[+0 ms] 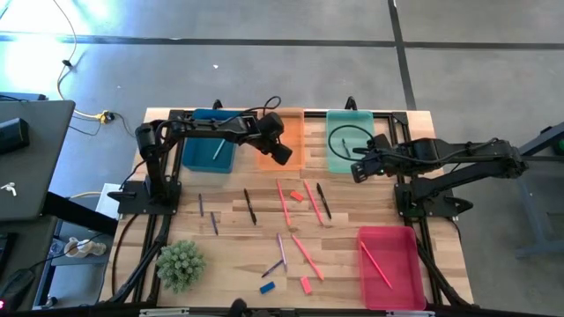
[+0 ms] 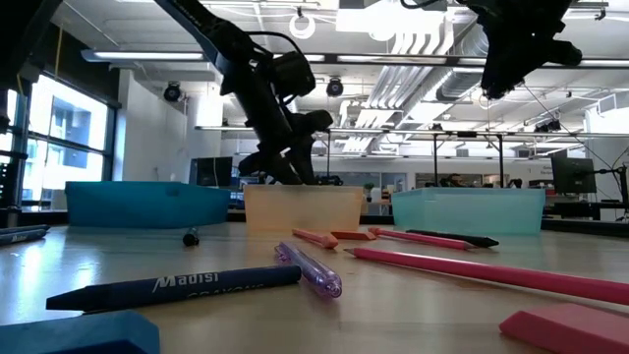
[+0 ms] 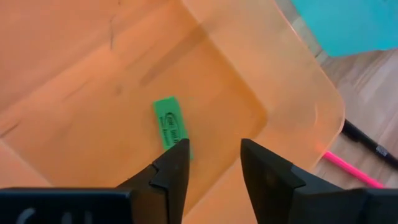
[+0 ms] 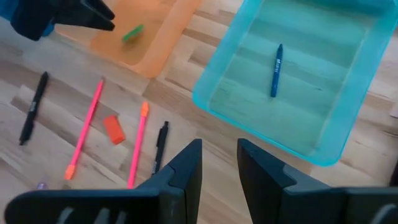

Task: Sort crayons/erasers/pens/pencils in bins
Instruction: Put the green eraser into the orange bin, then put the right black pen in the blue bin

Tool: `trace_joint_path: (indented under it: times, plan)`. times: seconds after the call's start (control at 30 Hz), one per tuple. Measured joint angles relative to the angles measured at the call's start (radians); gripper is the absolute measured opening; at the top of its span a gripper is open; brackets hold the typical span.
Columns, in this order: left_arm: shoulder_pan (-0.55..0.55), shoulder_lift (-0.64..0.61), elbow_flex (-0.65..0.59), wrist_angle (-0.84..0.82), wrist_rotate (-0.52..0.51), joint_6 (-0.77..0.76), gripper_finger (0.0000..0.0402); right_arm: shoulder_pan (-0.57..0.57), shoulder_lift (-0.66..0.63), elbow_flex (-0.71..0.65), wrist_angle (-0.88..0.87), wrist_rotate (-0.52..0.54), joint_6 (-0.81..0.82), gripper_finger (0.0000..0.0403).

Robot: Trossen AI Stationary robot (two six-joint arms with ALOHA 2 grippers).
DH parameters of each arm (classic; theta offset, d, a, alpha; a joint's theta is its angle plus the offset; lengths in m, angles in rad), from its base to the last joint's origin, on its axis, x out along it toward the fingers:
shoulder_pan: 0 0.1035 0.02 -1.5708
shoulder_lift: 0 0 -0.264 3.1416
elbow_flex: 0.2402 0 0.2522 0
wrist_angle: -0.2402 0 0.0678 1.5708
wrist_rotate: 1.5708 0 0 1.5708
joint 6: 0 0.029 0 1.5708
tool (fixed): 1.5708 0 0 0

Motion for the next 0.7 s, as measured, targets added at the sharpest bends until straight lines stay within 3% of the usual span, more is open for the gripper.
trace_joint_path:
  times: [0.17, 0.4, 0.7]
  plan:
    - [0.033, -0.012, -0.002, -0.002, 0.086, 0.095, 0.0155, 0.0, 0.0, 0.0, 0.051, -0.022, 0.005, 0.0094]
    - [0.105, -0.103, -0.002, -0.001, 0.226, 0.092, 0.0156, 0.0, 0.0, 0.0, 0.222, -0.025, -0.063, 0.0094]
    - [0.111, -0.309, -0.001, -0.029, 0.218, 0.093, 0.0156, 0.0, 0.0, 0.0, 0.419, -0.024, -0.14, 0.0094]
